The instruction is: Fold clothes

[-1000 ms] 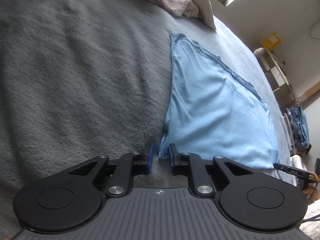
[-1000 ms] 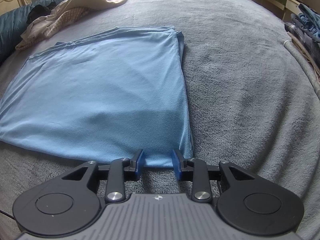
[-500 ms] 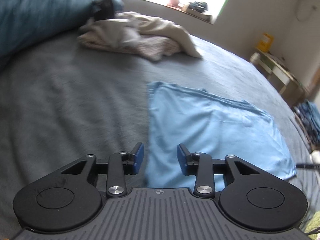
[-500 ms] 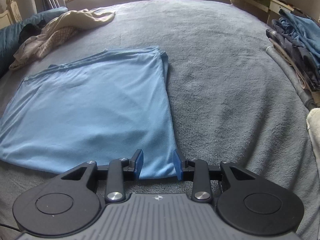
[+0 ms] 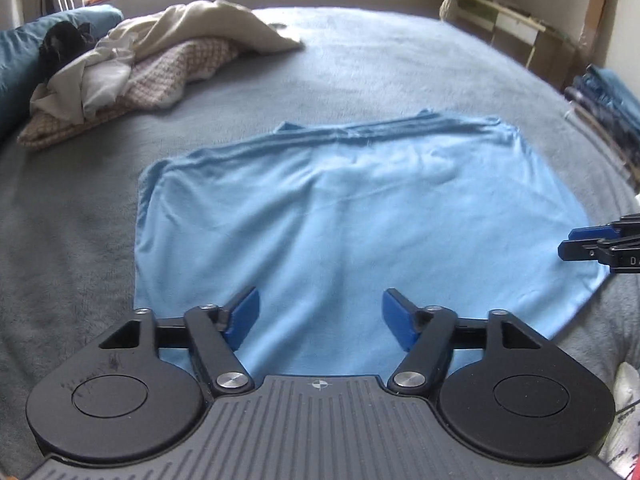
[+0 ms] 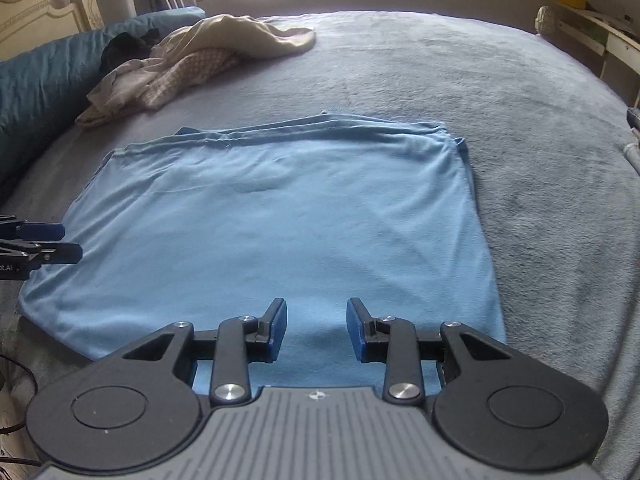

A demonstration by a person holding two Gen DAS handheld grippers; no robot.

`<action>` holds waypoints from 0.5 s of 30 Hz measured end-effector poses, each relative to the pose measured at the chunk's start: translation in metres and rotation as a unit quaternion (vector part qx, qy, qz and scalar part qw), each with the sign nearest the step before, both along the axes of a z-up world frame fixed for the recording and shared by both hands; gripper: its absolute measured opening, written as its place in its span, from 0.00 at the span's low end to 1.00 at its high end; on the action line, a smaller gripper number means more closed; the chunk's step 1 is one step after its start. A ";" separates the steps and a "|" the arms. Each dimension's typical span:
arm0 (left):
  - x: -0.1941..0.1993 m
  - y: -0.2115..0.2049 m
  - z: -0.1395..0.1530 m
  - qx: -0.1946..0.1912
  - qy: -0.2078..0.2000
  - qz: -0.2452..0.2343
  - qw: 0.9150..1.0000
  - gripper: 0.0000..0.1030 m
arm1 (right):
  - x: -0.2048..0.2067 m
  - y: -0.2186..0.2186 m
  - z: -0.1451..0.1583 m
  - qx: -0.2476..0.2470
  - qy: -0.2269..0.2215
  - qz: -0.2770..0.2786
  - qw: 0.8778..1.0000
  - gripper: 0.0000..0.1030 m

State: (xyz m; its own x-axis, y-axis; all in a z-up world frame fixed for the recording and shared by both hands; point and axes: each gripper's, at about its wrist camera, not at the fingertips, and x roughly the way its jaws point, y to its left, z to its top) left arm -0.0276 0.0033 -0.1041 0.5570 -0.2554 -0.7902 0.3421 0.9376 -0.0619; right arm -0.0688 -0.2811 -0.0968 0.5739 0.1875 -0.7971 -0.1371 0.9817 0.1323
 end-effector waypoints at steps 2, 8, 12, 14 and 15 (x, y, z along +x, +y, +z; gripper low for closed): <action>-0.002 0.000 -0.008 0.002 0.007 0.009 1.000 0.72 | 0.001 0.005 -0.006 0.008 0.008 -0.004 1.000 0.34; -0.003 -0.001 -0.021 0.002 0.043 0.022 0.999 0.95 | 0.004 0.013 -0.019 0.012 0.022 -0.005 1.000 0.34; -0.004 -0.004 -0.025 0.008 0.052 0.028 0.998 0.99 | 0.005 0.011 -0.019 0.015 0.024 -0.008 1.000 0.34; -0.003 -0.004 -0.027 0.009 0.057 0.034 0.998 0.99 | 0.004 0.012 -0.019 0.016 0.024 -0.009 1.000 0.34; -0.003 -0.004 -0.026 0.007 0.058 0.036 0.998 0.99 | 0.004 0.012 -0.018 0.016 0.022 -0.011 1.000 0.34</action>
State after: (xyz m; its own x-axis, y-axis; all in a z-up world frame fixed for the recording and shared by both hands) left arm -0.0311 -0.0002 -0.1306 0.4775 -0.2056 -0.8542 0.2646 0.9608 -0.0834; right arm -0.0649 -0.2695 -0.1148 0.5432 0.2010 -0.8152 -0.1090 0.9796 0.1690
